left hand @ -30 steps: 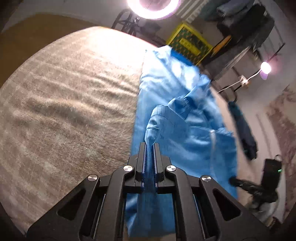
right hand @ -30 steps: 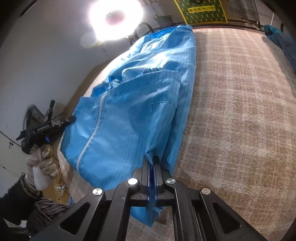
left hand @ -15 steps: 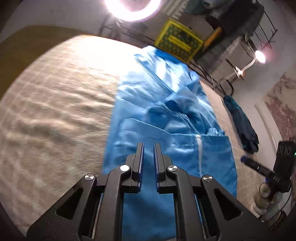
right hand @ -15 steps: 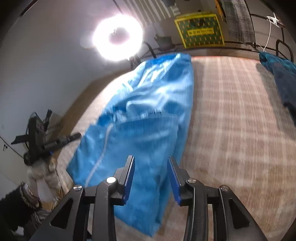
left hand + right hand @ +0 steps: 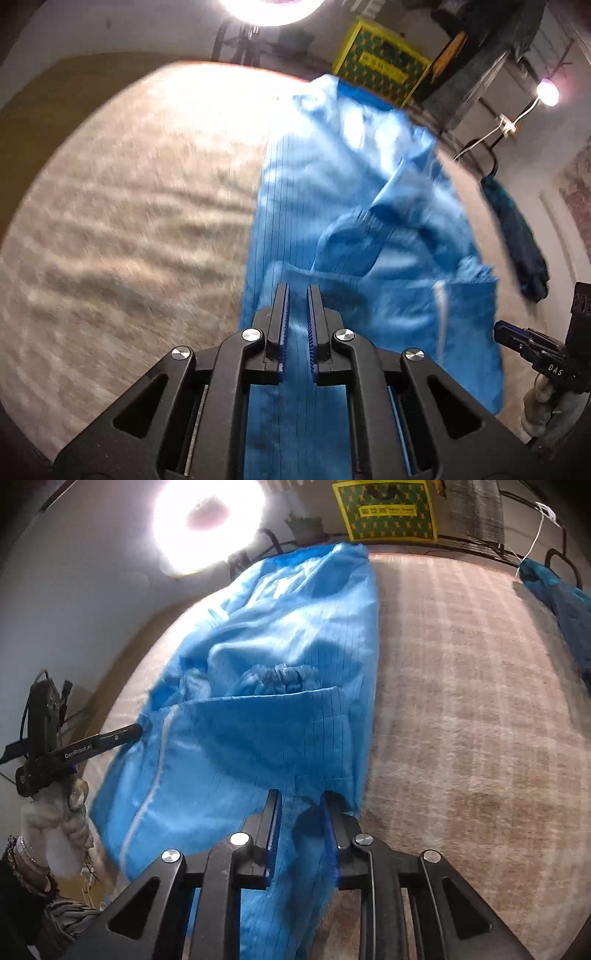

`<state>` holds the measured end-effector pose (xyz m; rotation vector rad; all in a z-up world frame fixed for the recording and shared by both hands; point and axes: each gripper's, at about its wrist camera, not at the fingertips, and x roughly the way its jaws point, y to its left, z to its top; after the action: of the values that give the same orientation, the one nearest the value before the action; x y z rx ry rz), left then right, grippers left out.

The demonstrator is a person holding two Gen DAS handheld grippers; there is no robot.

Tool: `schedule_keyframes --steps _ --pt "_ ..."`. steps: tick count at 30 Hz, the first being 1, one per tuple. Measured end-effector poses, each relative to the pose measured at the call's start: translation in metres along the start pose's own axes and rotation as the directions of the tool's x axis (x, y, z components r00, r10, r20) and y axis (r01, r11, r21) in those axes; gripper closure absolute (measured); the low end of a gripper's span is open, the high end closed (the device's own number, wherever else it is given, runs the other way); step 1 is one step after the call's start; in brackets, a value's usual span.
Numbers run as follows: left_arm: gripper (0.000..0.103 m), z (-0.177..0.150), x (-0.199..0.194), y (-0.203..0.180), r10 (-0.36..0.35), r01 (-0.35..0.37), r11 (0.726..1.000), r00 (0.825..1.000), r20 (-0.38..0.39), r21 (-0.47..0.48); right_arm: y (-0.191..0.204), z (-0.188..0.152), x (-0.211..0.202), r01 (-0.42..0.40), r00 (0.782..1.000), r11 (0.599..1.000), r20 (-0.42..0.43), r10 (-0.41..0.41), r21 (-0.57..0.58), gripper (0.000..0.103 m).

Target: Fold large clothes

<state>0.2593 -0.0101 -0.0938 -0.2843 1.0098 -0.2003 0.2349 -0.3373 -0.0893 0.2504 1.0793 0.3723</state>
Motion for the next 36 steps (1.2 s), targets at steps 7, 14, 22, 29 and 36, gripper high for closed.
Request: schedule_keyframes --steps 7,14,22,29,36 --pt "0.054 0.066 -0.057 0.001 -0.043 0.041 0.999 0.991 0.125 0.022 0.024 0.030 -0.066 0.006 0.977 0.993 0.211 0.019 -0.120 0.061" --pt "0.054 0.141 -0.051 0.006 -0.110 0.105 0.994 0.984 0.143 0.042 0.021 0.088 -0.076 0.061 0.971 0.970 0.238 -0.003 -0.234 0.038" --pt "0.054 0.195 0.035 0.000 -0.154 0.149 0.987 0.985 0.079 0.063 -0.038 0.161 -0.008 0.001 0.992 0.986 0.122 0.020 -0.165 0.069" --pt "0.054 0.214 0.105 0.000 -0.169 0.166 0.983 0.985 0.040 0.074 -0.071 0.212 0.079 0.010 0.998 0.984 0.056 0.000 -0.175 0.078" --pt "0.054 0.240 0.132 0.017 -0.197 0.194 0.979 0.978 0.065 0.056 -0.094 0.266 0.124 0.090 0.993 0.983 0.096 -0.075 -0.159 0.076"
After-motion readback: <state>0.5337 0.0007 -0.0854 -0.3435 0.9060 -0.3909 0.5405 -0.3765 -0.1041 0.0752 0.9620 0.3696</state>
